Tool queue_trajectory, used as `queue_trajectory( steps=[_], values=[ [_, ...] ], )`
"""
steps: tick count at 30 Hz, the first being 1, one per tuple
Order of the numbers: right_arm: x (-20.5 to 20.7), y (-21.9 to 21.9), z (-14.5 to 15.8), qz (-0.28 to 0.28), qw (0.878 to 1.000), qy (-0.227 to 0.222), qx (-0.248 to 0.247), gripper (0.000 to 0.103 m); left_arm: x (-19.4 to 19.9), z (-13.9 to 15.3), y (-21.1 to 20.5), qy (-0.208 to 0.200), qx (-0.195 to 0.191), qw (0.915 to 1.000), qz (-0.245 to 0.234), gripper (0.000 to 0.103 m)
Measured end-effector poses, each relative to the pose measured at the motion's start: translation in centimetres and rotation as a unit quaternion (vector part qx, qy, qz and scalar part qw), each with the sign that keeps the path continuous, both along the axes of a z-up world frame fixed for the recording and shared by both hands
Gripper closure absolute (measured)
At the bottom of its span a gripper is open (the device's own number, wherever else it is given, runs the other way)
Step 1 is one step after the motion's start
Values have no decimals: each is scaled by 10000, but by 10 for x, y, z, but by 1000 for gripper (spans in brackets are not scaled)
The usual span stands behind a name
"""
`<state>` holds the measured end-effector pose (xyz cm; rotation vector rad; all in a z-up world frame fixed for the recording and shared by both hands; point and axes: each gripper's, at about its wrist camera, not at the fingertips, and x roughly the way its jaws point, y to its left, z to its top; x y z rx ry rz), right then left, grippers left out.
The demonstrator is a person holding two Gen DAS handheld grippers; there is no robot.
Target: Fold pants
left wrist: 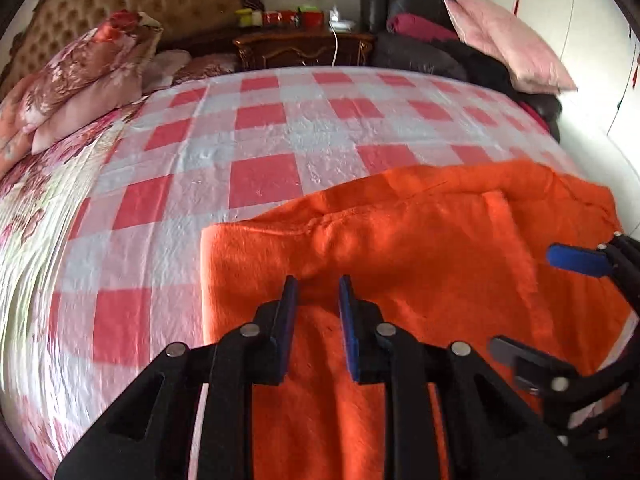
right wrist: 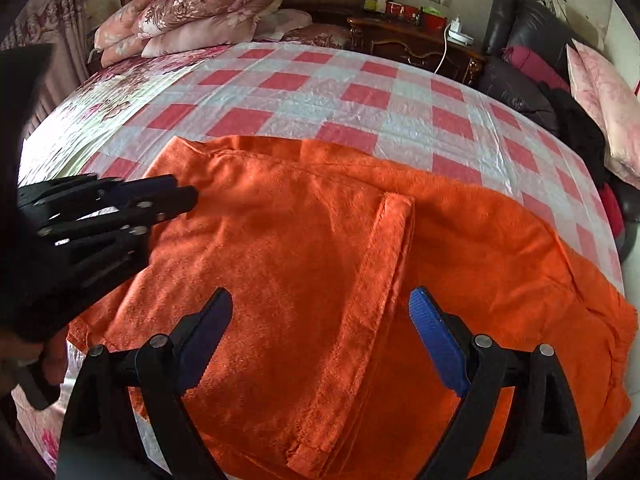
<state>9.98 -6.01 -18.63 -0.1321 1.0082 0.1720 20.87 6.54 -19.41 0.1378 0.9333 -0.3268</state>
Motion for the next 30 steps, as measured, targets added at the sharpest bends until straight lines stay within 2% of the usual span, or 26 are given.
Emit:
queue_trajectory(
  steps=[4, 6, 9, 11, 13, 15, 16, 17, 18, 19, 22, 27, 30],
  values=[
    [2, -9, -14, -50, 9997, 258, 16, 15, 36, -5, 32, -16, 42, 9988, 497, 78],
    [0, -15, -19, -77, 9993, 326, 146, 14, 45, -1, 45, -69, 465, 9941, 976, 63],
    [-2, -16, -19, 16, 9994, 324, 125, 13, 36, 20, 52, -420, 262, 9911, 1236, 58],
    [-2, -17, -20, 11, 9994, 325, 128, 12, 19, 27, 42, -499, 69, 9920, 1161, 38],
    [-2, -17, -20, -7, 9993, 345, 129, 11, 0, 26, 28, -355, -167, 9942, 998, 34],
    [-2, -17, -20, -13, 9992, 377, 121, 11, -21, 18, 12, -40, -377, 9952, 902, 34],
    [-1, -17, -20, -9, 9991, 411, 116, 10, -31, 10, 2, 139, -390, 9954, 861, 32],
    [0, -17, -20, -33, 9989, 462, 82, 5, -38, 2, -6, 283, -246, 9953, 892, 26],
    [2, -19, -22, -61, 9986, 525, 52, 4, -44, -6, -9, 360, -138, 9941, 1010, 25],
    [0, -17, -21, 2, 9990, 453, -26, 5, -49, -10, -8, 357, -300, 9902, 1313, 15],
    [0, -17, -23, -21, 9984, 555, 60, 5, -52, -17, -9, 421, -373, 9844, 1664, 2],
    [-1, -17, -23, -212, 9979, 603, 67, 4, -46, -21, -16, 505, -352, 9839, 1678, 2],
    [-6, -20, -23, -154, 9988, 454, 124, 4, -45, -19, -13, 445, -262, 9860, 1586, 2]
  ],
)
